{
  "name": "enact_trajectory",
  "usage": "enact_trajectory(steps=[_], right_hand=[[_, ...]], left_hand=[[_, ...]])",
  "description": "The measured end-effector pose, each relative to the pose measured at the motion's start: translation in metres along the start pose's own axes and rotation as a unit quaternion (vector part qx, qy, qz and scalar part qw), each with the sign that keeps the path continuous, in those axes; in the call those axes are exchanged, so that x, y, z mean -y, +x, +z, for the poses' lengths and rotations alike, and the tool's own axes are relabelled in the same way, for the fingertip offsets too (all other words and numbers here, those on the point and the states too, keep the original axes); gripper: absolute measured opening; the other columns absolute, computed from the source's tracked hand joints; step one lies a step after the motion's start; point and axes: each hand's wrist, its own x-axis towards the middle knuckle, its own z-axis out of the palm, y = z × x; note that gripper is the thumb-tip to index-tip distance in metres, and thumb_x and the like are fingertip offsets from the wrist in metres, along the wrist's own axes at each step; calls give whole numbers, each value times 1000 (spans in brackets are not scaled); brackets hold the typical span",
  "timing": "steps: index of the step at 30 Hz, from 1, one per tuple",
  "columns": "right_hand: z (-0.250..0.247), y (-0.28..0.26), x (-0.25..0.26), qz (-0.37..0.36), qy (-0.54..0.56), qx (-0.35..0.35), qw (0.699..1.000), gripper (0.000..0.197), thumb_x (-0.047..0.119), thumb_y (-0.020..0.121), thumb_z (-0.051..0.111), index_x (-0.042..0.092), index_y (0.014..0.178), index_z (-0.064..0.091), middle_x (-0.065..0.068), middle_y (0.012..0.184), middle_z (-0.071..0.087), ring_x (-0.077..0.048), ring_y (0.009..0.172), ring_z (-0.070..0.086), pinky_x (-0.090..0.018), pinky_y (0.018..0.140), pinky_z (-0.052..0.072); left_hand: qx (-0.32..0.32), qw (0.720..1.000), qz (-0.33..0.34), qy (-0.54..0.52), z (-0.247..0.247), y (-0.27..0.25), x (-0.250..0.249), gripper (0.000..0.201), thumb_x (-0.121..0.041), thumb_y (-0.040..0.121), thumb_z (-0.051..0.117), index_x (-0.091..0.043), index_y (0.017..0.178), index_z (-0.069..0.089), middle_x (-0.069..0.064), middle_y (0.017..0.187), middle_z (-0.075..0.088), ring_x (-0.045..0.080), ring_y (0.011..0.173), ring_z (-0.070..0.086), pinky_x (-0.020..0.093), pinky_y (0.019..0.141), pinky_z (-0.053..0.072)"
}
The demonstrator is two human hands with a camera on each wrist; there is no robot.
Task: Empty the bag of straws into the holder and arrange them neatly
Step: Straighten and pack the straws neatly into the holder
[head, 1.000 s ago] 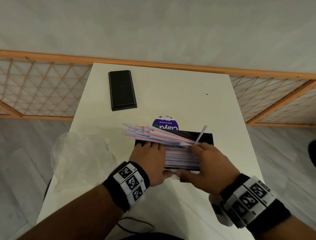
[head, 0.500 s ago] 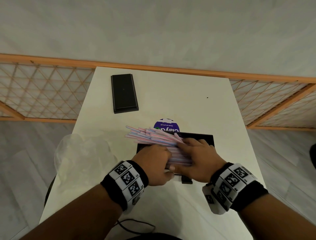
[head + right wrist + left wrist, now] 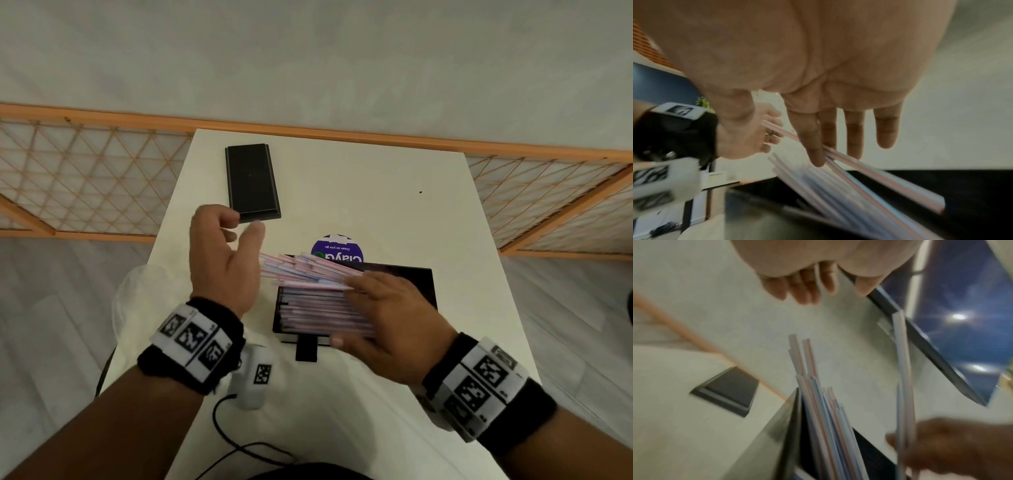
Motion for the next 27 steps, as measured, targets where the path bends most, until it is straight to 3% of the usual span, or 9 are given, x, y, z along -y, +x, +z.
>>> enact_trajectory(steps=[2, 4, 8, 11, 13, 17, 21, 24, 27], right_hand=[[15, 4, 2, 38, 5, 43, 998, 72, 79, 82, 39, 22, 120, 61, -2, 143, 52, -29, 128, 50, -45, 106, 42], [25, 8, -2, 92, 31, 27, 995, 73, 77, 74, 51, 22, 121, 55, 1, 134, 55, -25, 122, 53, -39, 102, 45], [32, 16, -9, 166, 80, 7, 983, 102, 89, 64, 48, 20, 138, 40, 3, 133, 51, -19, 121, 49, -37, 104, 43], [36, 22, -10, 149, 81, 5, 985, 111, 97, 62, 37, 22, 144, 39, 2, 132, 49, -21, 121, 48, -40, 105, 42], [37, 26, -11, 141, 64, 14, 988, 107, 96, 62, 38, 25, 142, 41, 4, 126, 49, -21, 114, 48, -42, 103, 43], [39, 35, -14, 145, 49, 11, 988, 100, 96, 59, 40, 28, 132, 46, 6, 115, 51, -21, 104, 49, -43, 97, 45], [38, 49, -6, 141, 41, 21, 989, 89, 84, 60, 42, 31, 131, 50, 5, 116, 56, -24, 106, 51, -43, 96, 44], [34, 56, 3, 132, 39, 4, 991, 59, 67, 73, 63, 27, 116, 57, 4, 107, 59, -24, 102, 54, -40, 91, 43], [34, 59, 9, 124, 14, 3, 992, 35, 44, 82, 65, 21, 107, 57, 2, 101, 64, -28, 96, 57, -42, 90, 41]], left_hand=[[64, 978, -195, -31, 13, 9, 8, 37, -57, 84, 56, -24, 101, 55, -3, 104, 60, 20, 99, 59, 30, 84, 46], [129, 955, -266, -30, 25, 5, 9, 50, -70, 73, 55, -27, 95, 60, -2, 101, 66, 26, 102, 63, 42, 94, 50], [122, 977, -133, 110, 37, -18, 4, 27, -45, 92, 63, -18, 86, 64, -8, 86, 66, 9, 82, 61, 17, 66, 42], [117, 981, -42, 146, 38, -24, 3, 28, -41, 96, 60, -14, 87, 64, -8, 82, 66, 1, 73, 57, 5, 60, 38], [127, 978, -38, 160, 38, -24, 5, 35, -44, 98, 55, -12, 85, 63, -5, 79, 66, 7, 69, 59, 7, 61, 41], [133, 979, -79, 134, 38, -26, 9, 35, -42, 99, 49, -15, 81, 65, -2, 75, 70, 25, 62, 71, 42, 68, 60], [106, 985, -103, 85, 33, -25, 9, 34, -29, 101, 53, -13, 72, 62, 1, 60, 64, 26, 48, 68, 42, 51, 59], [102, 985, -136, 22, 31, -25, 8, 37, -26, 102, 52, -7, 72, 59, 3, 54, 59, 25, 37, 59, 32, 41, 47], [124, 986, -108, 23, 31, -30, 9, 46, -44, 103, 45, -8, 77, 58, 5, 65, 61, 23, 55, 62, 33, 55, 49]])
